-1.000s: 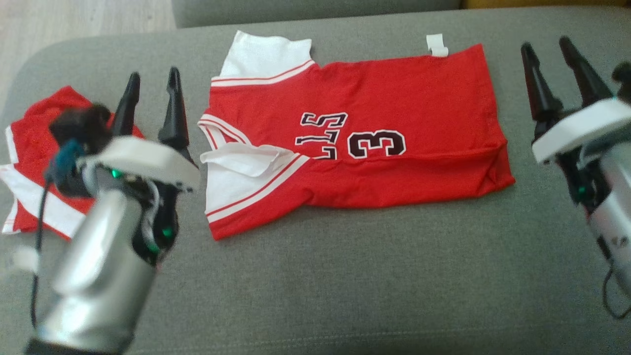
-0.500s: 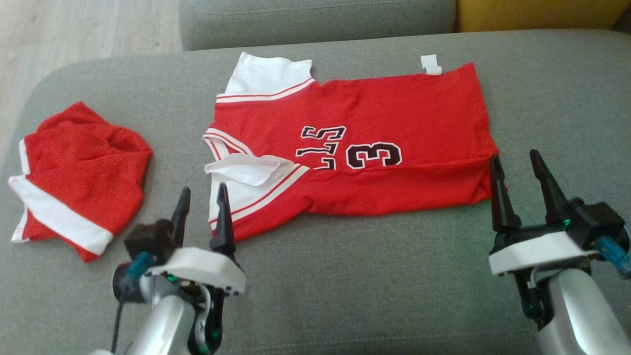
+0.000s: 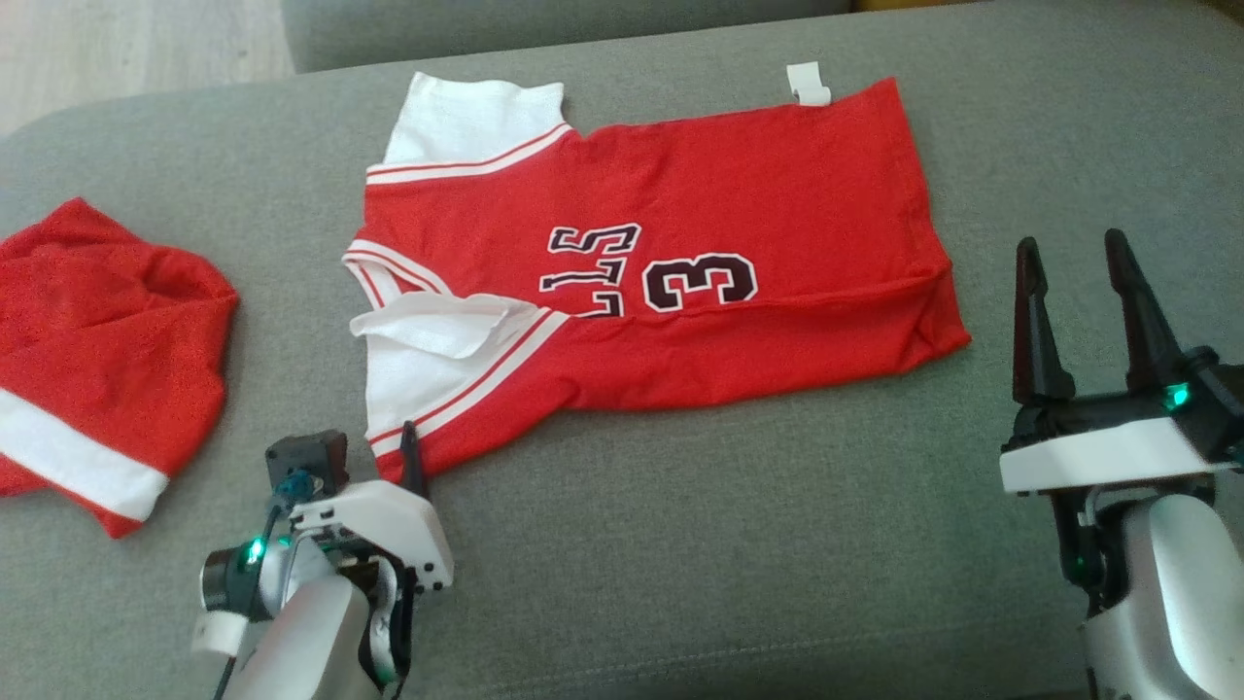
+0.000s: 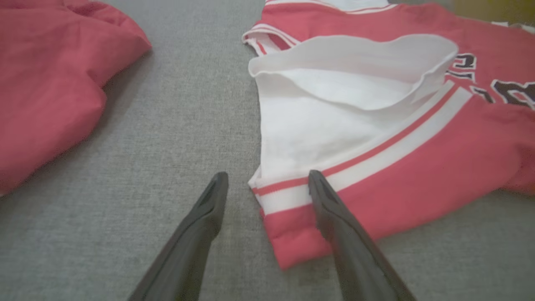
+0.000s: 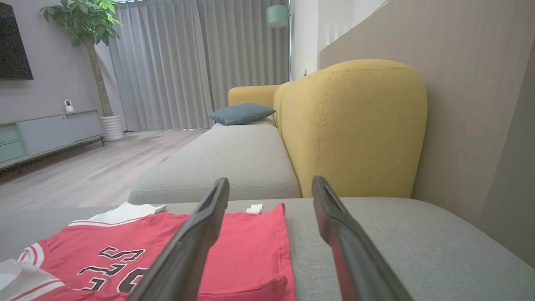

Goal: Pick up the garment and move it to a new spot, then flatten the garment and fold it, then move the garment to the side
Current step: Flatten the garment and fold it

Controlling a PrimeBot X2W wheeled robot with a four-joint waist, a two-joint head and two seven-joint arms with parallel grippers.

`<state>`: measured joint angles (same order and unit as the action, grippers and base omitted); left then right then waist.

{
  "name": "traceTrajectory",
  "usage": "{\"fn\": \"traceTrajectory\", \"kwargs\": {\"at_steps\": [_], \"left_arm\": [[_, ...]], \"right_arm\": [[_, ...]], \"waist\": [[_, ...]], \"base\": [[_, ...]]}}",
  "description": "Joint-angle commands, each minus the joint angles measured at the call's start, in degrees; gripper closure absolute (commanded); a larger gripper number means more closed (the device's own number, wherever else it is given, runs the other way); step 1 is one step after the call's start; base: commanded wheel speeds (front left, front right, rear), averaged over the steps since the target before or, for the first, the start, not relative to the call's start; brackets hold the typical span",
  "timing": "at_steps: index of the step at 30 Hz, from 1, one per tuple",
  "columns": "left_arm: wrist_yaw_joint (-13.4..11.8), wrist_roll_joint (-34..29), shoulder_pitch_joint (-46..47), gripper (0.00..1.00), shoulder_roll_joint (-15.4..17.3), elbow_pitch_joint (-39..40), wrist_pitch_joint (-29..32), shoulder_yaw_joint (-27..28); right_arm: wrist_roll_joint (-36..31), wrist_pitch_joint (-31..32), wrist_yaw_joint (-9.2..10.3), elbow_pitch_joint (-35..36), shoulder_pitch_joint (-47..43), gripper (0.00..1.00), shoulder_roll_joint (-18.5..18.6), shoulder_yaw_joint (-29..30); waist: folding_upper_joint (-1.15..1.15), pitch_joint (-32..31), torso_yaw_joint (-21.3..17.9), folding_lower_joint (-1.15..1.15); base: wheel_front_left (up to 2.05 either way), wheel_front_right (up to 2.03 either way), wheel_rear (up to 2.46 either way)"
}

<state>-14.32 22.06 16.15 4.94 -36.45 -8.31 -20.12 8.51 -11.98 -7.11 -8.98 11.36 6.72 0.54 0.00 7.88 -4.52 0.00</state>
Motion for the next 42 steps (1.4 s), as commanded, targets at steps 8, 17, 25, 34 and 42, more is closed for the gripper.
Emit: {"fn": "traceTrajectory", "kwargs": {"at_steps": [8,17,25,34,42], "left_arm": [[0.2,-0.5,3.6,0.00,1.8,-3.7,3.2,0.4],[2.5,0.1,5.9,1.00,1.4,-2.4,-0.1,-0.2],[3.1,-2.5,7.6,1.00,1.6,7.4,-6.2,-0.6],[3.1,-4.3,6.8,1.00,1.5,14.1,-6.6,-2.5],[3.0,-4.2,6.7,1.00,1.1,15.2,-6.4,-3.5]], "right_arm": [[-0.1,0.3,-0.37,3.4,1.9,0.00,-0.1,0.5],[0.1,6.0,-0.37,0.0,2.0,0.00,-1.4,4.0],[2.1,14.0,-0.37,-8.5,4.3,0.00,-3.0,7.1],[2.1,20.7,-0.37,-18.5,10.4,0.00,-3.7,10.8],[0.3,23.2,-0.37,-25.1,14.6,0.00,-2.8,11.0]], "waist": [[0.00,1.4,-1.1,0.00],[0.00,2.4,-0.2,0.00],[0.00,3.5,2.9,0.00],[0.00,5.4,5.8,0.00],[0.00,6.7,6.9,0.00]], "base": [[0.00,0.00,0.00],[0.00,0.00,0.00],[0.00,0.00,0.00],[0.00,0.00,0.00],[0.00,0.00,0.00]]}}
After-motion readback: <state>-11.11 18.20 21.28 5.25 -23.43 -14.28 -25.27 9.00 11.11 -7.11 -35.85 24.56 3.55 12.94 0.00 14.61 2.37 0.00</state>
